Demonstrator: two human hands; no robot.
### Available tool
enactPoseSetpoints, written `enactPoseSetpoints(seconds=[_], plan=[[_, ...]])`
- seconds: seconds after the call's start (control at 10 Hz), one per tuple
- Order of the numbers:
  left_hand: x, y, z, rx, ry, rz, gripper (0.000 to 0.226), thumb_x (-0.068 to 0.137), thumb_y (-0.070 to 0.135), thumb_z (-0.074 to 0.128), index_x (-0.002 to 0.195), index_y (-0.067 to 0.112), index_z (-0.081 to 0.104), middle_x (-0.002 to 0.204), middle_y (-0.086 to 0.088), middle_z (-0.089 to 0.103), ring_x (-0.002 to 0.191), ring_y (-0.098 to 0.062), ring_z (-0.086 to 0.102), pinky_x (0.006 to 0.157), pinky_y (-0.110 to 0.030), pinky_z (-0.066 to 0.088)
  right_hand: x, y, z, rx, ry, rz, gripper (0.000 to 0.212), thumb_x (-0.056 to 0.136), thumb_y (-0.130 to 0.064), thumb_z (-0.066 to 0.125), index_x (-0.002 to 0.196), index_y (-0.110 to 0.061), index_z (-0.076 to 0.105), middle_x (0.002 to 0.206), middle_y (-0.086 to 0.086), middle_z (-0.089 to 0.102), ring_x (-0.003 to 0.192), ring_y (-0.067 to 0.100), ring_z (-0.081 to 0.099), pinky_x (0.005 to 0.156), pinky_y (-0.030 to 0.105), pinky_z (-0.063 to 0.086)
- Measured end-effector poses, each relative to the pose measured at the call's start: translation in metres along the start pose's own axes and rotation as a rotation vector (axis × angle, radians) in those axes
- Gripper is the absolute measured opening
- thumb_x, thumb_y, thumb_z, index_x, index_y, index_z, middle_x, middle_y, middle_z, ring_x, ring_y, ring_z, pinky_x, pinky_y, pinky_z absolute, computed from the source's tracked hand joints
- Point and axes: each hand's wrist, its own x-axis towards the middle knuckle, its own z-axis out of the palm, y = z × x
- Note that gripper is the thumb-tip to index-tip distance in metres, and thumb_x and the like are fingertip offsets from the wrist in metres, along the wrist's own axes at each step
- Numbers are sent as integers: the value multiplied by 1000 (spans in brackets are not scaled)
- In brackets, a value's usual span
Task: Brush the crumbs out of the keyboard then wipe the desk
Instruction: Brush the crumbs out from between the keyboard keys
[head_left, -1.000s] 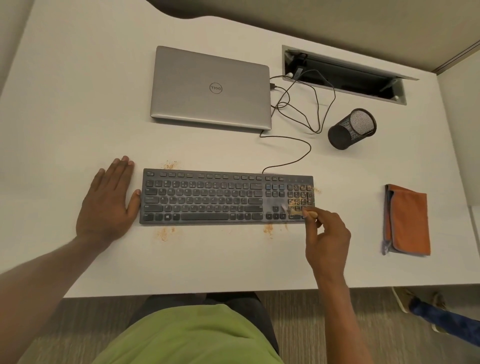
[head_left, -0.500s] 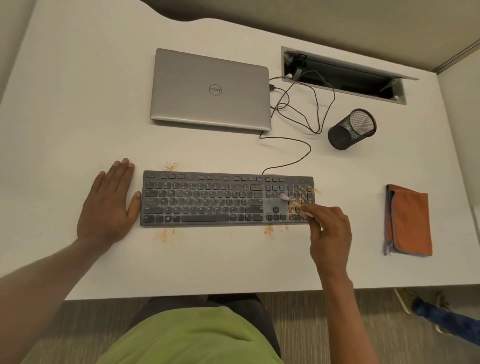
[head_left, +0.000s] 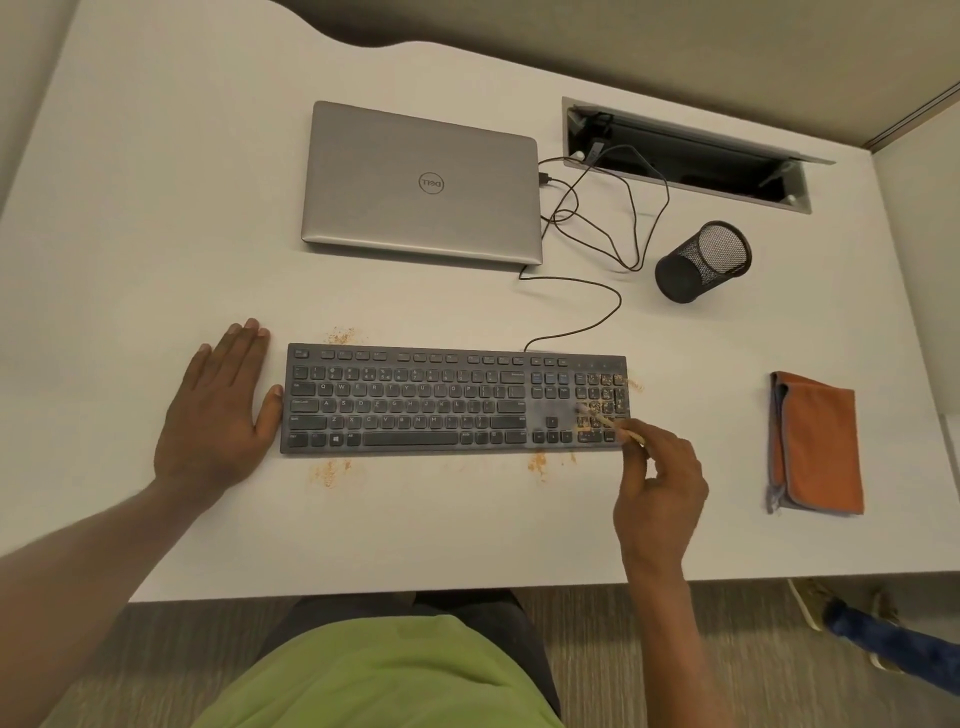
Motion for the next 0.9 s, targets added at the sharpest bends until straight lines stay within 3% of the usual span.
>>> enactPoseSetpoints(seconds=[0.1, 0.2, 0.3, 0.4, 0.5, 0.6, 0.7, 0.8, 0.9], plan=[[0, -1, 0, -1, 1, -2, 71, 108, 43, 29, 170, 11, 20, 177, -5, 20, 165, -21, 16, 134, -47, 14, -2, -10, 0, 139, -101, -14, 20, 96, -13, 68, 112, -24, 75, 110, -20, 69, 106, 5, 63, 87, 37, 55], [-1, -1, 0, 2, -6, -3, 71, 108, 43, 29, 171, 12, 20, 177, -4, 20, 165, -20, 16, 134, -47, 14, 0, -10, 1, 78, -222, -114, 20, 95, -17, 68, 111, -26, 75, 111, -36, 60, 107, -6, 57, 86, 37, 52], [-1, 0, 0, 2, -10, -5, 71, 108, 44, 28, 171, 12, 19, 177, -5, 20, 165, -20, 15, 134, -47, 13, 2, 2, -2, -29, -179, -115, 20, 94, -10, 71, 110, -21, 77, 106, -30, 63, 97, -3, 52, 80, 46, 52], [-1, -1, 0, 5, -12, -7, 71, 108, 44, 27, 171, 12, 19, 178, -5, 19, 165, -20, 15, 134, -47, 13, 1, 5, -7, -66, -118, -94, 17, 96, -12, 67, 109, -18, 76, 106, -12, 72, 98, 4, 53, 81, 49, 51], [-1, 1, -1, 0, -13, -9, 71, 108, 44, 27, 171, 13, 19, 177, -5, 19, 165, -20, 15, 134, -46, 13, 2, -5, -6, 34, -149, -100, 17, 96, -17, 65, 110, -20, 75, 109, -31, 64, 102, 0, 56, 84, 41, 52], [-1, 2, -2, -2, -7, -10, 71, 108, 44, 28, 171, 12, 20, 177, -5, 20, 165, -20, 16, 134, -46, 13, 5, -14, -2, 51, -256, -171, 19, 95, -9, 69, 109, -21, 75, 110, -34, 61, 106, -4, 56, 87, 31, 49], [0, 2, -2, -5, -5, -9, 71, 108, 43, 29, 170, 11, 21, 177, -5, 21, 165, -21, 16, 134, -46, 14, 13, -8, -2, -68, -280, -208, 22, 94, -4, 70, 108, -20, 75, 108, -18, 69, 99, -4, 51, 81, 31, 45], [-1, 2, -1, -3, -5, -9, 71, 108, 44, 29, 171, 12, 20, 177, -5, 21, 165, -20, 16, 134, -47, 14, 21, 1, -8, -169, -206, -215, 18, 95, -5, 69, 107, -18, 75, 104, -2, 75, 94, 12, 56, 78, 35, 43], [-1, 2, -1, 1, -4, -7, 71, 108, 44, 28, 171, 11, 20, 177, -5, 21, 165, -20, 15, 134, -47, 14, 22, -9, -8, -72, -197, -172, 18, 96, -5, 68, 107, -17, 75, 104, -11, 72, 95, 0, 53, 82, 32, 45]])
